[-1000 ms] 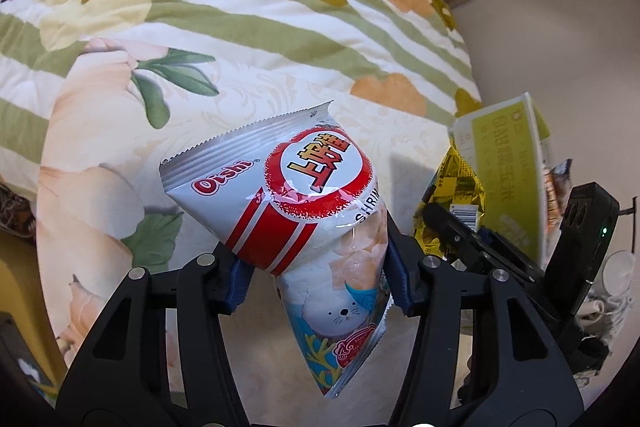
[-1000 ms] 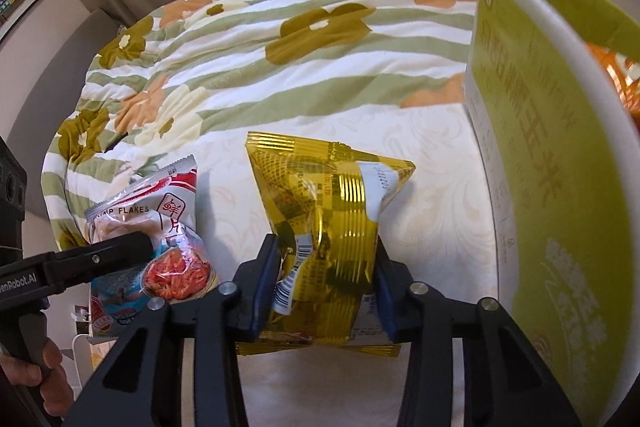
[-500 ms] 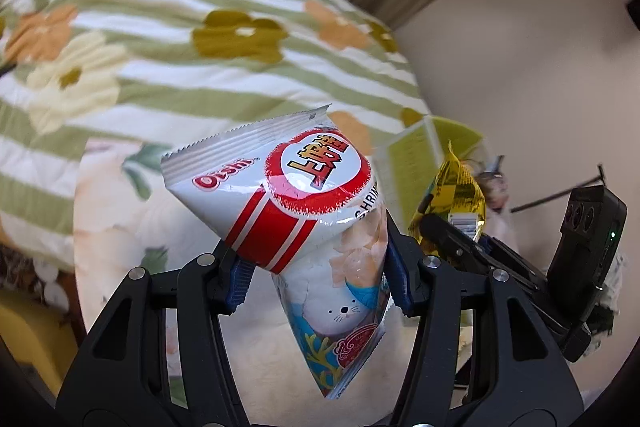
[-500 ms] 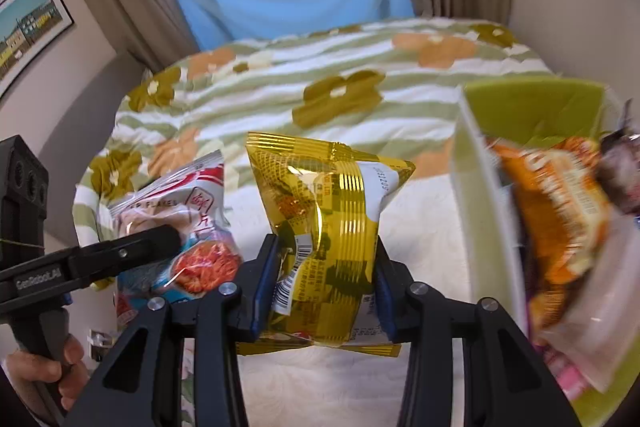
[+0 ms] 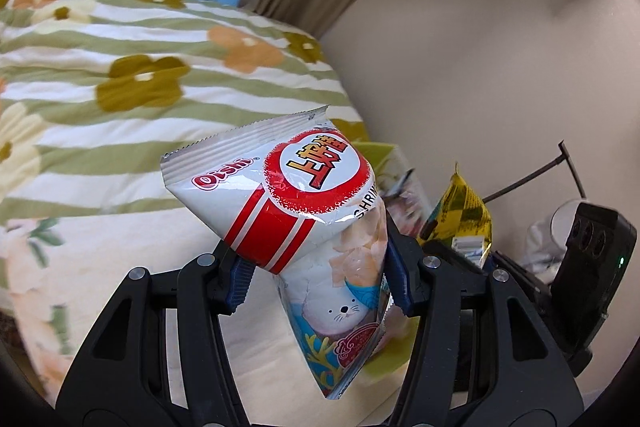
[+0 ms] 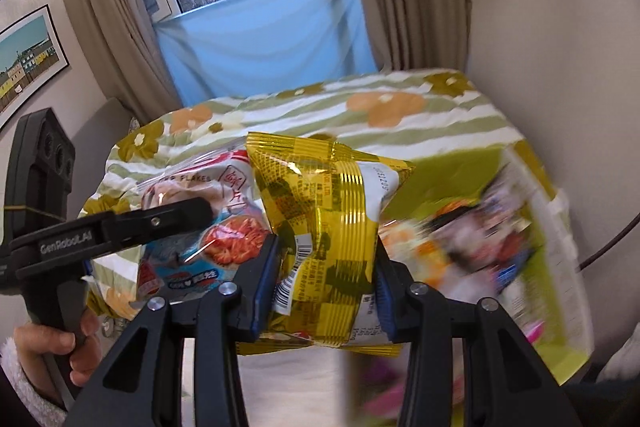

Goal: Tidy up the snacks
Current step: 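Carry both bags over the green box and open both grippers to drop them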

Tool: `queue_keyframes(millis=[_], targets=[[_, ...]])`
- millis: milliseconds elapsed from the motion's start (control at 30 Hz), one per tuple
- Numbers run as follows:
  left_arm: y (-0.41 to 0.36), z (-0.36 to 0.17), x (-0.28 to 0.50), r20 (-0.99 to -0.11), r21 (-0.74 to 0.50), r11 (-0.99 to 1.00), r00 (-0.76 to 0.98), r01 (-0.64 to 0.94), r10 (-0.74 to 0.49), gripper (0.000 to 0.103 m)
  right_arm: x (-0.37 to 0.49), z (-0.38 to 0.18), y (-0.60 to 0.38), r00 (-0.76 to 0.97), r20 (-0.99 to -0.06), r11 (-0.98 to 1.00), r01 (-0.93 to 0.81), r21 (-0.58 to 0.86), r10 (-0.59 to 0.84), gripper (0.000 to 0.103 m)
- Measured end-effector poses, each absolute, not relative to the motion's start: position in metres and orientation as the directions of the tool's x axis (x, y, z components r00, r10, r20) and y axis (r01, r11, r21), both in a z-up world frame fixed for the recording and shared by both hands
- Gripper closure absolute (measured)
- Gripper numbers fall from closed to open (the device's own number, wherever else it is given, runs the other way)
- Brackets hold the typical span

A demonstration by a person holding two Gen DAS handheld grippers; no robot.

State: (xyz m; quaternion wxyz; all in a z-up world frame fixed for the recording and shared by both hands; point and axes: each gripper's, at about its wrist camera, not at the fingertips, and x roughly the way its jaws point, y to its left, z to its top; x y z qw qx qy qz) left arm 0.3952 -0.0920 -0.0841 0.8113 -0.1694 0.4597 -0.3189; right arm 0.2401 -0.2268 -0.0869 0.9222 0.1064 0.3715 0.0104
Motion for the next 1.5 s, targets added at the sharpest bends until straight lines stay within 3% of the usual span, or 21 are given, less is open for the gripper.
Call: queue_keyframes(millis=[233, 300, 333, 400, 433, 1033, 1500], targets=[[-0.188, -0.095, 0.423, -0.633, -0.608, 0.716, 0.335, 0.343, -0.698, 0.051, 0.244, -0.081, -0.312, 0.729, -0.679, 0.979, 0.066, 0.192, 0.084, 0.063], [-0.213, -0.105, 0.433, -0.662, -0.607, 0.733, 0.315, 0.309, -0.680, 0.047, 0.248, -0.082, -0.333, 0.728, -0.680, 0.979, 0.065, 0.195, 0.087, 0.063], [-0.218, -0.108, 0.434, -0.676, -0.600, 0.745, 0.314, 0.291, -0.667, 0.043, 0.249, -0.083, -0.341, 0.727, -0.681, 0.979, 0.063, 0.194, 0.089, 0.063], [-0.227, -0.116, 0.433, -0.709, -0.572, 0.781, 0.327, 0.250, -0.625, 0.003, 0.253, -0.086, -0.355, 0.721, -0.686, 0.979, 0.053, 0.196, 0.098, 0.063], [-0.227, -0.118, 0.431, -0.715, -0.563, 0.792, 0.341, 0.237, -0.610, 0.001, 0.253, -0.086, -0.359, 0.718, -0.688, 0.979, 0.049, 0.197, 0.103, 0.063], [-0.197, -0.109, 0.389, -0.779, -0.421, 0.892, 0.439, 0.163, -0.448, 0.001, 0.285, -0.081, -0.393, 0.695, -0.695, 0.974, -0.036, 0.225, 0.186, 0.063], [-0.202, -0.108, 0.344, -0.783, -0.370, 0.915, 0.476, 0.162, -0.401, 0.001, 0.222, -0.114, -0.395, 0.618, -0.758, 0.965, 0.002, 0.263, 0.205, 0.063]])
